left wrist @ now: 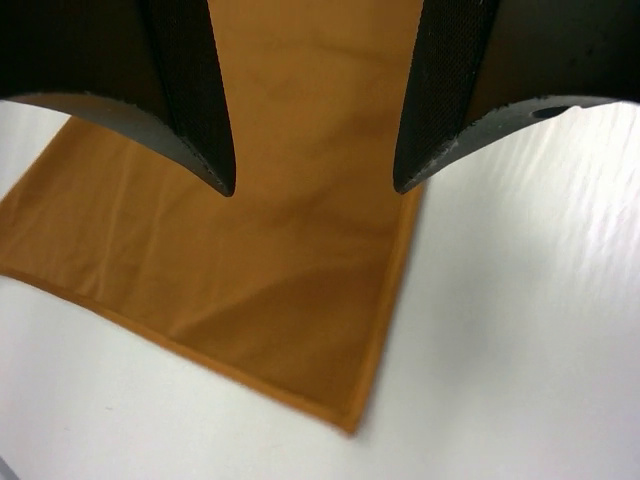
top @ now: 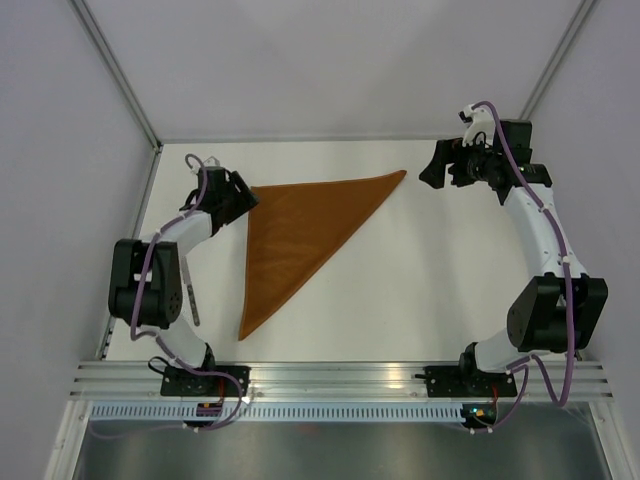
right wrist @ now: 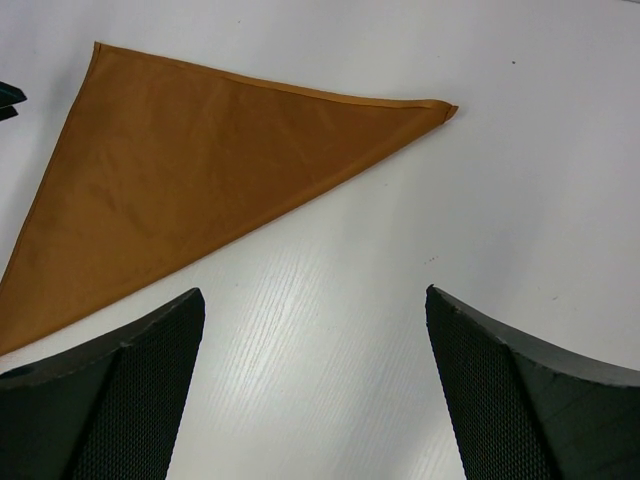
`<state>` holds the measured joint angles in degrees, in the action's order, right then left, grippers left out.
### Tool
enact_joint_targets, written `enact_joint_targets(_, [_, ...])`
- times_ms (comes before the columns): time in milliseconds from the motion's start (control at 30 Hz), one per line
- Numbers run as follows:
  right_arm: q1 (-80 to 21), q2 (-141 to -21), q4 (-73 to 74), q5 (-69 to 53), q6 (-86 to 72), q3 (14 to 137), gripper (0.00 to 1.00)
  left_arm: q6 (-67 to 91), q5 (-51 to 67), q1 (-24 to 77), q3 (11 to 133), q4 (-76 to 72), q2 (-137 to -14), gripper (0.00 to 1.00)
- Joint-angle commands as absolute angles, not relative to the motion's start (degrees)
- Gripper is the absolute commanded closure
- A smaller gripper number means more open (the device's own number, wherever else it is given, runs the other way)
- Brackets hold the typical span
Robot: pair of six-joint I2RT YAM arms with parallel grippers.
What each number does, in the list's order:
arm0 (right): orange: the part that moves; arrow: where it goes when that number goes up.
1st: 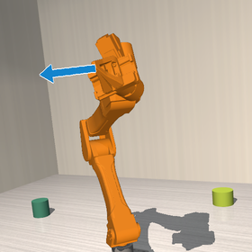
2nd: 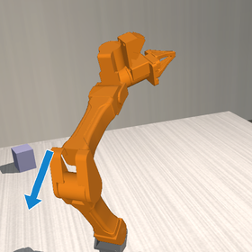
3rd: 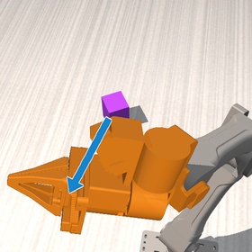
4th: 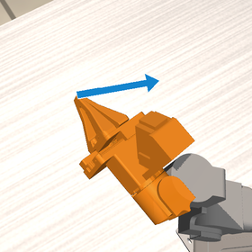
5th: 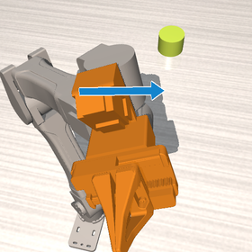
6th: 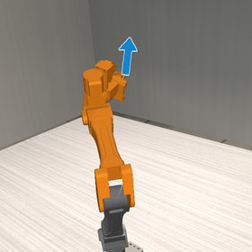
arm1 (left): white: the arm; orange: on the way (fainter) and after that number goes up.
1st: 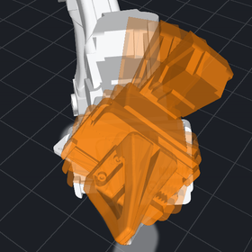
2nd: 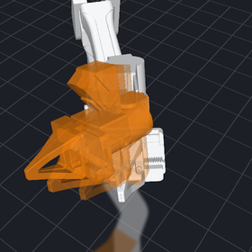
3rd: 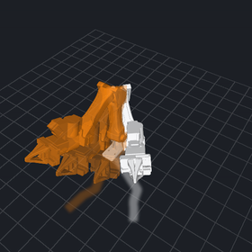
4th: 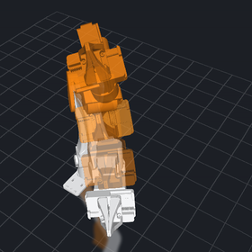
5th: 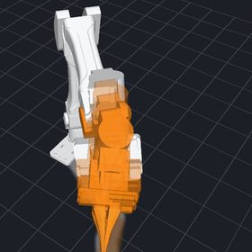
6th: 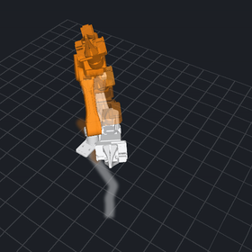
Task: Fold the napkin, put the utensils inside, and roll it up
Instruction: Fold the napkin, then grab a utensil with the left arm
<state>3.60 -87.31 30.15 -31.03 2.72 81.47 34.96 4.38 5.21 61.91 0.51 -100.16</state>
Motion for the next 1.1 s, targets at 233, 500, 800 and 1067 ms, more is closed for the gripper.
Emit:
enact_joint_targets(233, [3.5, -93.4, 26.7, -42.1, 5.1, 80.9, 0.05, 52.6, -25.6, 5.0, 47.8, 23.5, -77.1, 0.28])
enact_joint_targets(500, [3.5, -95.8, 22.4, -45.5, 4.0, 77.6, 0.05, 50.5, -30.6, 1.6, 48.7, 33.5, -73.8, 0.25])
enact_joint_targets(800, [3.5, -96.4, 19.3, -47.4, 3.6, 73.7, 0.05, 47.5, -24.2, -6.1, 46.2, 35.5, -74.5, 0.29])
enact_joint_targets(1067, [3.6, -96.4, 17.2, -48.4, 2.2, 71.6, 0.06, 47.1, -20.9, -9.5, 42.5, 35.1, -75.6, 0.34])
